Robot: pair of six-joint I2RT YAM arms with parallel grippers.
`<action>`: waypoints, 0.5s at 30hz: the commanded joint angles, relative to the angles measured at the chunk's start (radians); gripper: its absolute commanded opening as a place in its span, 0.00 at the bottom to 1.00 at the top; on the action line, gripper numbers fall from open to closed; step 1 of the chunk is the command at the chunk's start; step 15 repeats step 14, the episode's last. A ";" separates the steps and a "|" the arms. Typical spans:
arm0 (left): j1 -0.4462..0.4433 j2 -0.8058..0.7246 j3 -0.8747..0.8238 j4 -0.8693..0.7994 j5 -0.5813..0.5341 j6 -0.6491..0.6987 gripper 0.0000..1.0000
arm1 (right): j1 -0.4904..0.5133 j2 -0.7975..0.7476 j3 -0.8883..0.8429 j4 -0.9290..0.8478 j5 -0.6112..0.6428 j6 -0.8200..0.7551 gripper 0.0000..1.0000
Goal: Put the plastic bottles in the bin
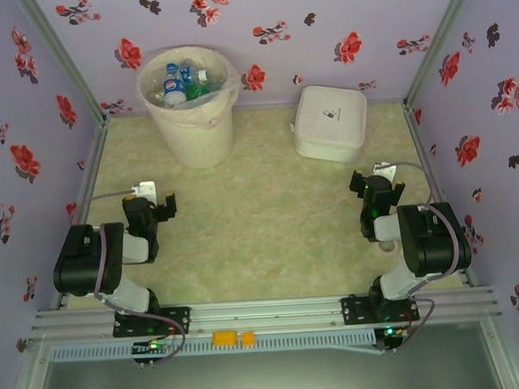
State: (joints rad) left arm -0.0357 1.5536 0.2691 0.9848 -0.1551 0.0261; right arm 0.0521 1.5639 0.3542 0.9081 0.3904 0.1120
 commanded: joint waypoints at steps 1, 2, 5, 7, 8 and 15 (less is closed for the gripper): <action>0.008 -0.013 0.054 0.035 0.034 -0.014 1.00 | -0.003 -0.006 0.013 0.012 -0.005 0.006 1.00; 0.008 -0.009 0.056 0.040 0.032 -0.012 1.00 | -0.003 -0.007 0.013 0.012 -0.006 0.006 0.99; 0.008 -0.010 0.055 0.040 0.032 -0.012 1.00 | -0.003 -0.007 0.012 0.013 -0.005 0.006 1.00; 0.008 -0.010 0.057 0.037 0.032 -0.012 1.00 | -0.004 -0.006 0.013 0.010 -0.006 0.006 0.99; 0.008 -0.010 0.056 0.037 0.031 -0.012 1.00 | -0.003 -0.005 0.015 0.009 -0.007 0.004 0.99; 0.007 -0.009 0.059 0.029 0.025 -0.012 1.00 | -0.003 -0.007 0.012 0.013 -0.006 0.007 1.00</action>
